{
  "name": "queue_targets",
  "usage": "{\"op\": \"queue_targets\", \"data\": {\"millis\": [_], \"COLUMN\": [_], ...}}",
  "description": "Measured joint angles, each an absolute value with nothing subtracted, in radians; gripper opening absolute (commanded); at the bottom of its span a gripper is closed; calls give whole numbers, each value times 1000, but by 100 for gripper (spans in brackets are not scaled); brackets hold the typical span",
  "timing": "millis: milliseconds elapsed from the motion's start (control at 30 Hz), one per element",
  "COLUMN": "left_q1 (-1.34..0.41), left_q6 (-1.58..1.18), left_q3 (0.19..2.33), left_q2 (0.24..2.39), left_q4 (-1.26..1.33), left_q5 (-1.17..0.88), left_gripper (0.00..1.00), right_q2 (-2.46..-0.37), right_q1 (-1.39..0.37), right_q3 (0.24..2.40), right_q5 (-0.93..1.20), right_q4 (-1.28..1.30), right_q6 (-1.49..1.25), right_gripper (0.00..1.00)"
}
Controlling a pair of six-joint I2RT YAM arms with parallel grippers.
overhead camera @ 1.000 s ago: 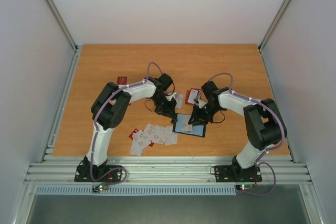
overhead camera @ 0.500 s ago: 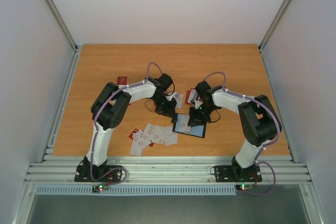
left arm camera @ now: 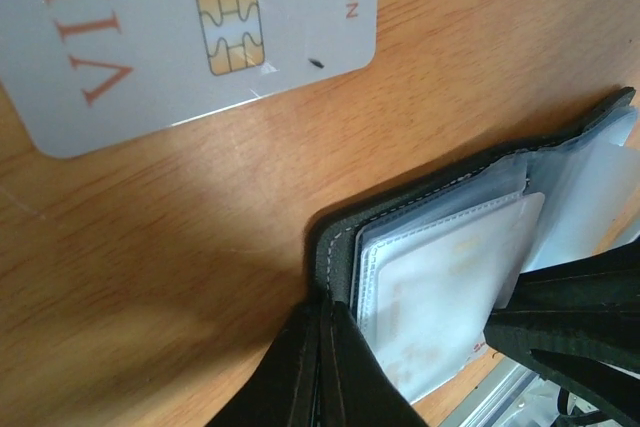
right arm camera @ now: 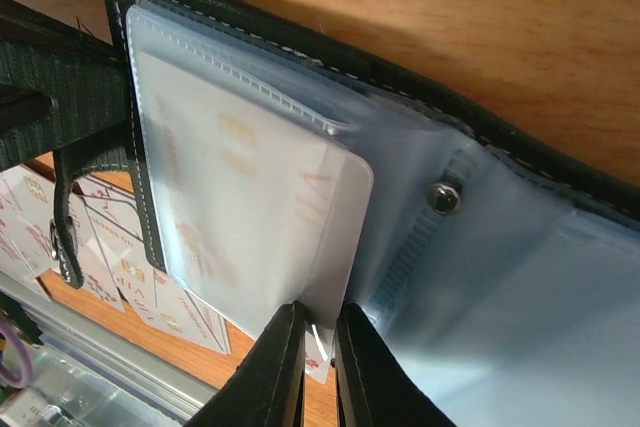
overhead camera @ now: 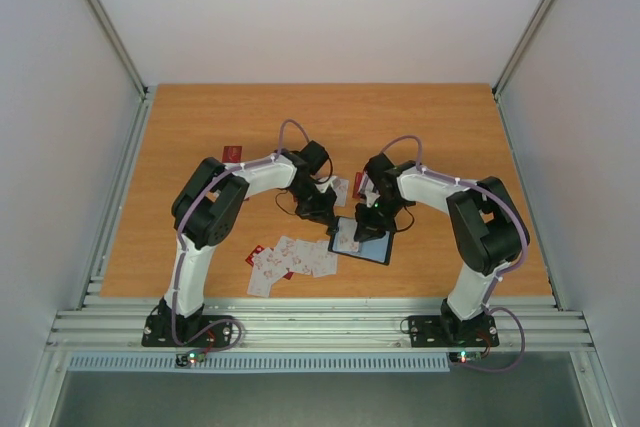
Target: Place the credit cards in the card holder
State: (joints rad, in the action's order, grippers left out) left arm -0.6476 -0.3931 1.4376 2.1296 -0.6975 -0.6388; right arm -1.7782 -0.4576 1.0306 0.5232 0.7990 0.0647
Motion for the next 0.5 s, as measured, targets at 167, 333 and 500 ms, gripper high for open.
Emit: {"op": "queue_targets", "data": {"millis": [167, 333, 500], "left_q1": [-651, -651, -653], "left_q6": [-394, -398, -410], "left_q3": [1437, 1431, 1420], "left_q2": [2130, 2127, 2120], "left_q4": [-697, -690, -683], "left_q5": [-638, -639, -639], "left_gripper": [4, 4, 4], "right_q2": [-1777, -1770, -1765], "right_q1": [-461, -463, -468], "right_q3": [1029, 1007, 985], "right_q5": [522, 531, 547], "right_q4": [814, 816, 809], "right_q6": [51, 27, -2], "right_gripper": [16, 19, 19]}}
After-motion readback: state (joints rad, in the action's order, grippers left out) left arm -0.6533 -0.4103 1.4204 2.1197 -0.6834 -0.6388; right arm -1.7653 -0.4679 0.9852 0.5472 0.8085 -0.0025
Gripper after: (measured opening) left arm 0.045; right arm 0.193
